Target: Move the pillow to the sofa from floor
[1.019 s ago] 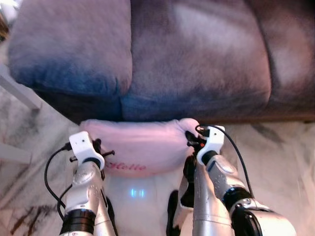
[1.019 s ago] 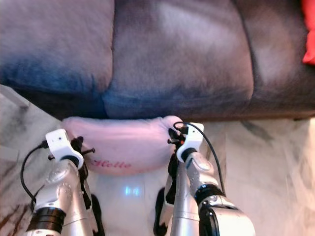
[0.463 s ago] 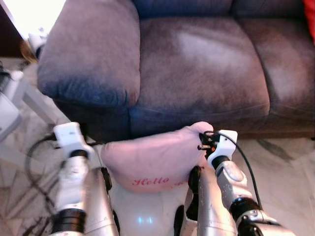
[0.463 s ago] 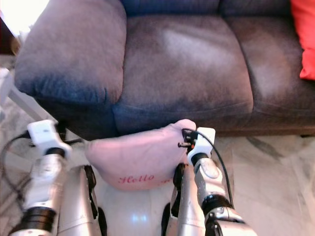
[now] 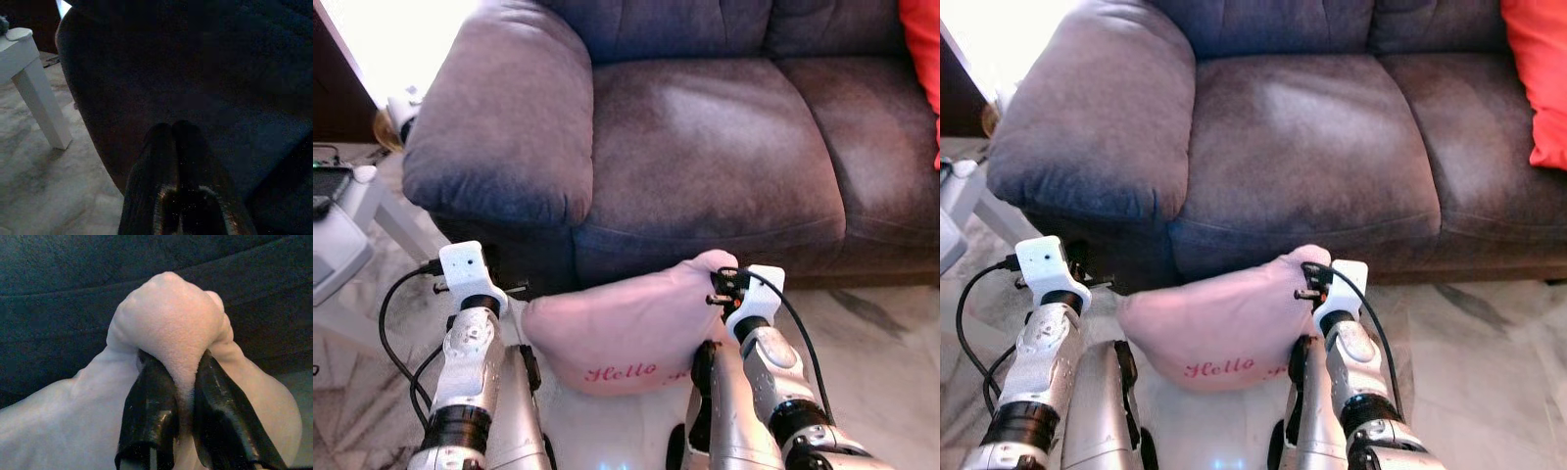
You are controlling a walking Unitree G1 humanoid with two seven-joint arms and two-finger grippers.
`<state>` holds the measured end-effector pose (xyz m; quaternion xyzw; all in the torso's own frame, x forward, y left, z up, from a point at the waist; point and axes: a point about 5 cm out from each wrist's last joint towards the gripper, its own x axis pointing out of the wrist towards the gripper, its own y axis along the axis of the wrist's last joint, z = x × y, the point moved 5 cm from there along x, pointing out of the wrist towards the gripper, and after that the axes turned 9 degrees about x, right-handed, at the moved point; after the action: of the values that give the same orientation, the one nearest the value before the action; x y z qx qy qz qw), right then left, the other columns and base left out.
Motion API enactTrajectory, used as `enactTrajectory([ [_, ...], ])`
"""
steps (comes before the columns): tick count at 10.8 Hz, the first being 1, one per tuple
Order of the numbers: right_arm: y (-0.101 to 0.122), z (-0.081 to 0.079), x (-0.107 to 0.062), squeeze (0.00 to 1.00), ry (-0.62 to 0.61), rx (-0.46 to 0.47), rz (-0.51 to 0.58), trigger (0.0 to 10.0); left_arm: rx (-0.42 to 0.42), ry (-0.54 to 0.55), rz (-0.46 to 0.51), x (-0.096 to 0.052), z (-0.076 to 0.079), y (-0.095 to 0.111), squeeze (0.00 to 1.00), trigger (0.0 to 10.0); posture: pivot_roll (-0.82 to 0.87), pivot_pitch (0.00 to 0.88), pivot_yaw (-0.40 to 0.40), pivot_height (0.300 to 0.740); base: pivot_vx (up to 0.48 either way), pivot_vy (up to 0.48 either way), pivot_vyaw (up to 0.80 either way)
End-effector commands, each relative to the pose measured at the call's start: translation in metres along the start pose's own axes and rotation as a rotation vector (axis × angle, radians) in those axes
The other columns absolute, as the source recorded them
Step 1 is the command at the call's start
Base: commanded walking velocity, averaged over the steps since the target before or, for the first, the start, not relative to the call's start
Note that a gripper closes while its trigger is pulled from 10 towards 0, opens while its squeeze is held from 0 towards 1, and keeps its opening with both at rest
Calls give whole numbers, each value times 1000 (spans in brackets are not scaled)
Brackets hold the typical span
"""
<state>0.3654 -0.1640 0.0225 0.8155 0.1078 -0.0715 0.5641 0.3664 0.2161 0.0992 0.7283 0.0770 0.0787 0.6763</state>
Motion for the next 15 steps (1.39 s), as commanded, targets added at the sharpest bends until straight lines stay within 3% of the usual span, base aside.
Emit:
enactTrajectory([
  [1, 47, 1, 5, 0, 4, -23, 174, 10000, -9, 18, -19, 0, -5, -4, 0, 10000, 93, 41, -65, 487, 0, 0, 0],
  [4, 60, -13, 9, 0, 40, -30, 224, 10000, -8, 2, 10, -2, -1, 0, 0, 10000, 103, 47, -71, 487, 0, 0, 0],
  [12, 66, -19, 12, 0, 44, -40, 238, 10000, -13, -22, 24, 4, 9, 3, 0, 10000, 91, 43, -59, 588, 0, 0, 0],
  [15, 66, -21, 12, 0, 53, -37, 239, 10000, -16, -18, 31, 5, 8, 5, 0, 10000, 93, 41, -59, 588, 0, 0, 0],
])
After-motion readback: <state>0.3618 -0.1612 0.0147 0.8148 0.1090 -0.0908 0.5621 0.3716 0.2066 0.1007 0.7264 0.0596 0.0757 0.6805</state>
